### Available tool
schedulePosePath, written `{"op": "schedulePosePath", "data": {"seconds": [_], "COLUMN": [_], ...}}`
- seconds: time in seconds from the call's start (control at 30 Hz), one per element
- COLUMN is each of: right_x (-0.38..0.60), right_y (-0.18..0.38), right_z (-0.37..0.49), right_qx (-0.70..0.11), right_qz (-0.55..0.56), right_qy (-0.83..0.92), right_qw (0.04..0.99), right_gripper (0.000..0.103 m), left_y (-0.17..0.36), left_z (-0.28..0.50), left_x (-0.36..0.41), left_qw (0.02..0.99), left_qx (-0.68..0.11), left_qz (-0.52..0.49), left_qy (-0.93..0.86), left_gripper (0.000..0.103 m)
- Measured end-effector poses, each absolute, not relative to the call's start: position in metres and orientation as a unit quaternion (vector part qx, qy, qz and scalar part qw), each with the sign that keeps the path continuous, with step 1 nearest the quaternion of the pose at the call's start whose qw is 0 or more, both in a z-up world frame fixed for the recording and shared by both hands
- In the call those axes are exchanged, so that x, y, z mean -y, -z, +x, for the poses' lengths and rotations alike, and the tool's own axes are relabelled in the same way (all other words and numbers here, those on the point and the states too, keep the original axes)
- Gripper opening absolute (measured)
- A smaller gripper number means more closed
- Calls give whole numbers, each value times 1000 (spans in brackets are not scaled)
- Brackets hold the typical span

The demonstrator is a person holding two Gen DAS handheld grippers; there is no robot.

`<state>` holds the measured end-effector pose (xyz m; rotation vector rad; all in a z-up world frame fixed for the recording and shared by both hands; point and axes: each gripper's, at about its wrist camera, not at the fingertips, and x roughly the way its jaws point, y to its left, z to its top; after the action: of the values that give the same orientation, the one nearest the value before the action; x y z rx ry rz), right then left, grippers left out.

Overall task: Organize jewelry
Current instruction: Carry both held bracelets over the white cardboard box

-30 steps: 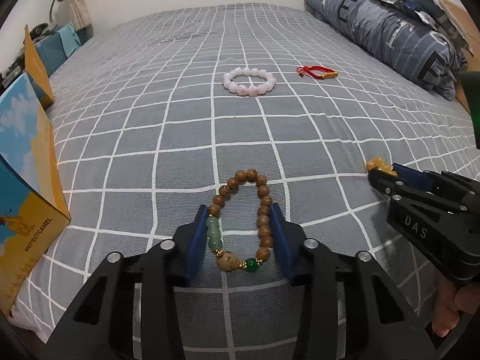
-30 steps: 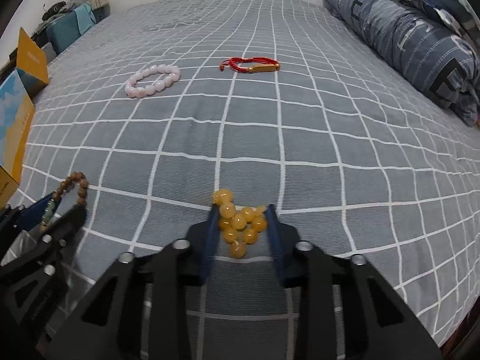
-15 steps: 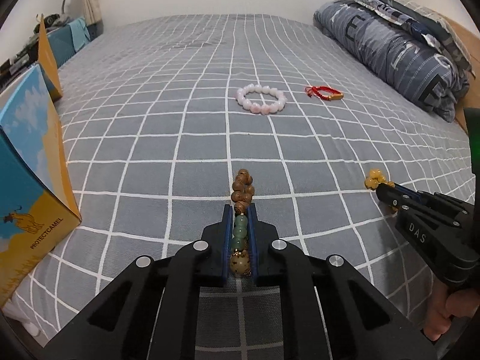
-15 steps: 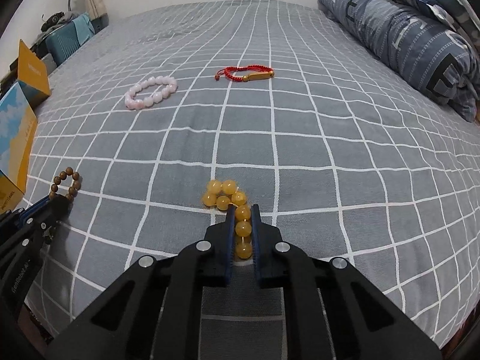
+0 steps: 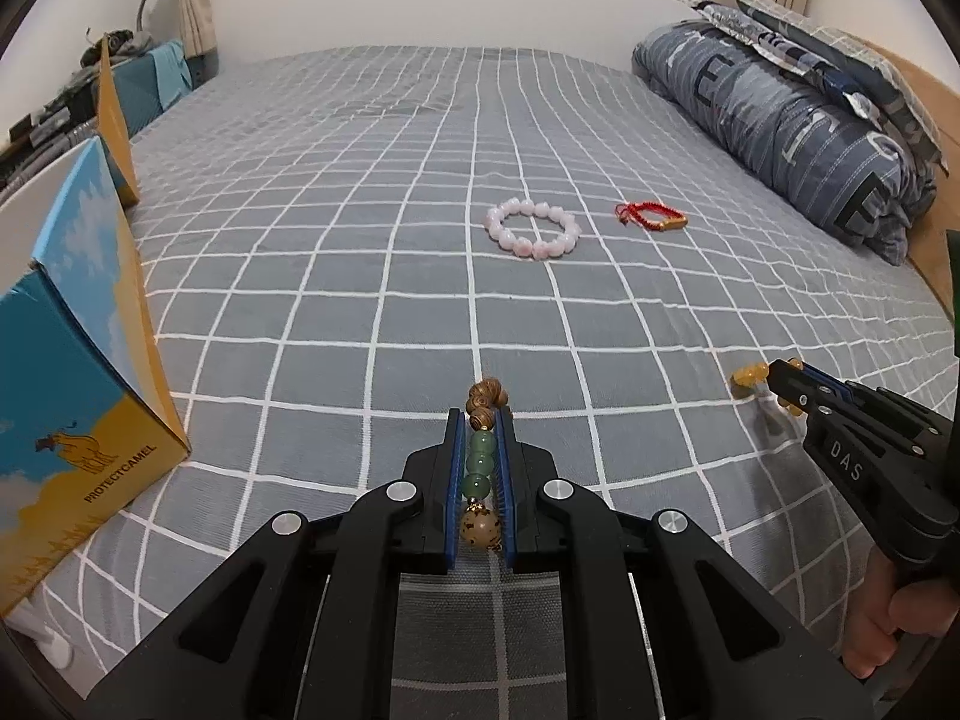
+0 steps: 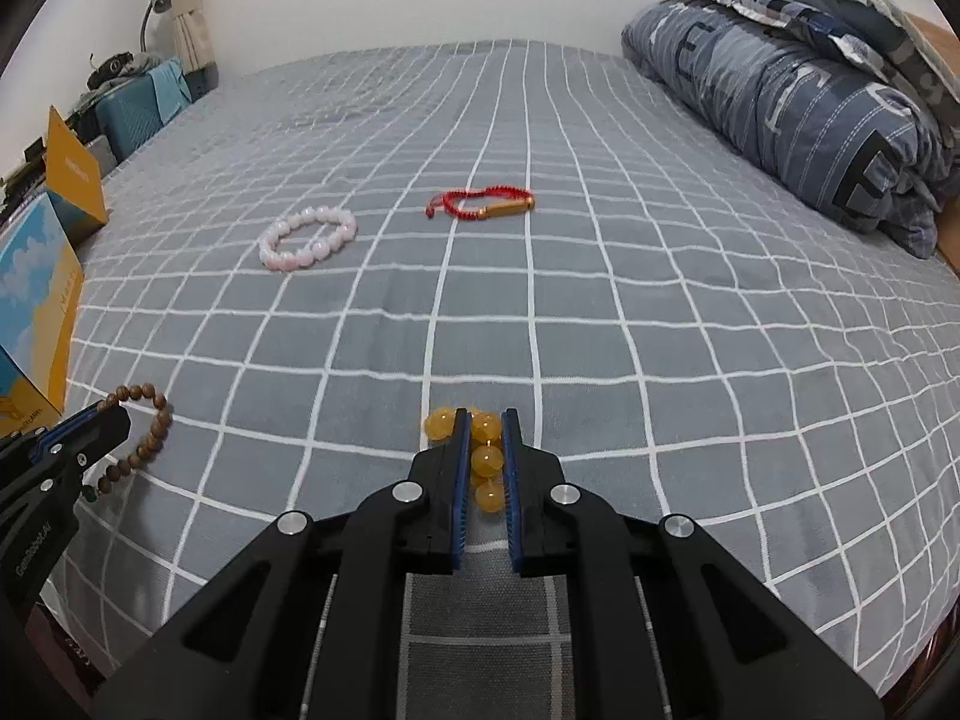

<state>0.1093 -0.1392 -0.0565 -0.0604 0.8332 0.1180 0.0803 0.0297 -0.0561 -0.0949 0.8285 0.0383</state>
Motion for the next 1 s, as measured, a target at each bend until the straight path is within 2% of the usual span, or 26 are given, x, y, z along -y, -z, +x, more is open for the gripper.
{"op": "schedulePosePath", "data": {"seconds": [1.0], "right_x": [134], "right_y": [-24], "right_z": [79], "right_qx": [-323], "right_qz": [-44], "right_qy": [-35], "right_qw": [945], "right_gripper": [9], "left_y": [-10], "left_z": [58], "left_x": [-59], "left_qw": [932], "left_qx": [-348], "left_qz": [-86], "left_qy": [-48], "left_gripper": [9]}}
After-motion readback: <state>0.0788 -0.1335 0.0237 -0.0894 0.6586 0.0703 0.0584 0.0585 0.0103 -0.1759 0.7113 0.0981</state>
